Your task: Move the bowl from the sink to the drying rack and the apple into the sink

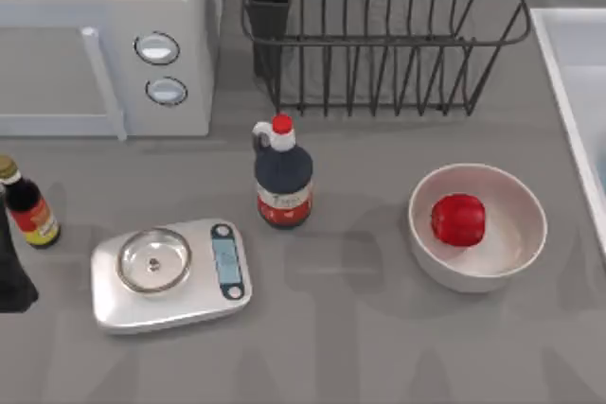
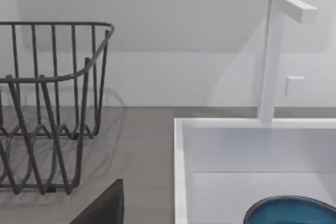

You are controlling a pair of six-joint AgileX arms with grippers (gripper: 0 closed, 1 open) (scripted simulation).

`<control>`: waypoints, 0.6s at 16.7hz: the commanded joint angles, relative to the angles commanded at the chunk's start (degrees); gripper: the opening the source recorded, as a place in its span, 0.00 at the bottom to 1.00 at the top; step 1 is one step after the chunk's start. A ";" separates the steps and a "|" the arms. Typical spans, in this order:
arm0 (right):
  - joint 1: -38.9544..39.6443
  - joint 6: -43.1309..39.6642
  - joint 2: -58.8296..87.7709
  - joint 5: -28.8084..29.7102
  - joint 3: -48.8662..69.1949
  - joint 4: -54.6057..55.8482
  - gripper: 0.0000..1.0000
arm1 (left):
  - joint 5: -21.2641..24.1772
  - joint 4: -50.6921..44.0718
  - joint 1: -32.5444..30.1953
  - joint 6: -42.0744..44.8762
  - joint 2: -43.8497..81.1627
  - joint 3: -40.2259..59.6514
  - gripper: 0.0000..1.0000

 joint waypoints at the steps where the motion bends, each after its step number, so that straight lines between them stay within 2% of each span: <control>1: 0.00 0.00 0.00 0.00 0.00 0.00 1.00 | 0.00 0.00 0.00 0.00 0.00 0.00 1.00; 5: -0.56 -0.57 2.79 0.16 2.55 -1.51 1.00 | 0.00 0.00 0.00 0.00 0.00 0.00 1.00; 10: -2.70 -3.34 17.30 0.17 15.60 -9.33 1.00 | 0.00 0.00 0.00 0.00 0.00 0.00 1.00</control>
